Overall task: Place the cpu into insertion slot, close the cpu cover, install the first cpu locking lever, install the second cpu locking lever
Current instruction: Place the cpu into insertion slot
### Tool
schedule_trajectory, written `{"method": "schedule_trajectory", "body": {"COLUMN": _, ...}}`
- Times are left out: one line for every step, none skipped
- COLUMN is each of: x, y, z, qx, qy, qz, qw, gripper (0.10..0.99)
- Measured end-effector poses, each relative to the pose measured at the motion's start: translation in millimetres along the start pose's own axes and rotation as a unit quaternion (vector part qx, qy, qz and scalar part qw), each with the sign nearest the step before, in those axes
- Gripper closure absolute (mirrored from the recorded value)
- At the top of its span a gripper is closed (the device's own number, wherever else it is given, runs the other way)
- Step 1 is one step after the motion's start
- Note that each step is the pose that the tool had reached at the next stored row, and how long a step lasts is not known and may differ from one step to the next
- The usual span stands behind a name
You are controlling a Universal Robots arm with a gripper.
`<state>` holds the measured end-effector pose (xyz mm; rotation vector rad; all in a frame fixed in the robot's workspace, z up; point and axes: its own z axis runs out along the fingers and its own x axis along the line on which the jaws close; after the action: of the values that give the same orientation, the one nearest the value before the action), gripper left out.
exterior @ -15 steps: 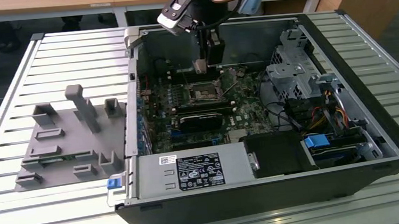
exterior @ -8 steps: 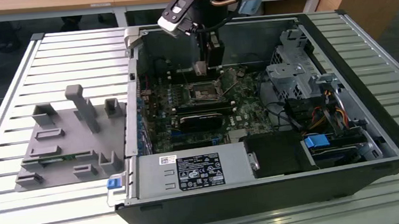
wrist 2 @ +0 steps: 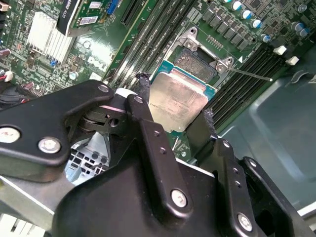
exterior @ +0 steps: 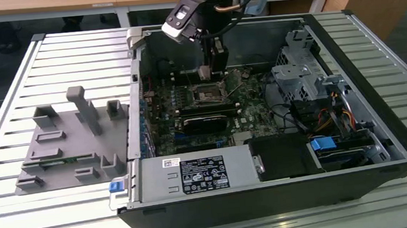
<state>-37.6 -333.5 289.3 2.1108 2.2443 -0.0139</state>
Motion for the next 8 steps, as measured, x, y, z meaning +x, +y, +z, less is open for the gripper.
{"method": "schedule_trajectory", "body": {"x": 0.0, "y": 0.0, "z": 0.6, "qx": -0.0007, "qy": 0.0001, "qz": 0.000, "qw": 1.0000, "gripper": 0.545}}
{"method": "schedule_trajectory", "body": {"x": 0.1, "y": -0.1, "z": 1.3, "qx": -0.0019, "qy": 0.0004, "qz": 0.000, "qw": 1.0000, "gripper": 0.545}}
{"method": "schedule_trajectory", "body": {"x": 0.1, "y": -0.1, "z": 2.1, "qx": -0.0031, "qy": 0.0005, "qz": 0.000, "qw": 1.0000, "gripper": 0.545}}
{"method": "schedule_trajectory", "body": {"x": 0.2, "y": -0.1, "z": 3.0, "qx": -0.0042, "qy": 0.0006, "qz": 0.000, "qw": 1.0000, "gripper": 0.545}}
{"method": "schedule_trajectory", "body": {"x": 0.3, "y": -0.1, "z": 4.0, "qx": -0.0051, "qy": 0.0006, "qz": 0.000, "qw": 1.0000, "gripper": 0.545}}
{"method": "schedule_trajectory", "body": {"x": 0.6, "y": -0.2, "z": 5.3, "qx": -0.0055, "qy": 0.0006, "qz": 0.001, "qw": 1.0000, "gripper": 0.545}}
{"method": "schedule_trajectory", "body": {"x": 1.2, "y": -0.2, "z": 7.1, "qx": -0.0055, "qy": 0.0006, "qz": 0.001, "qw": 1.0000, "gripper": 0.545}}
{"method": "schedule_trajectory", "body": {"x": 2.3, "y": -0.2, "z": 9.0, "qx": -0.0055, "qy": 0.0006, "qz": 0.001, "qw": 1.0000, "gripper": 0.545}}
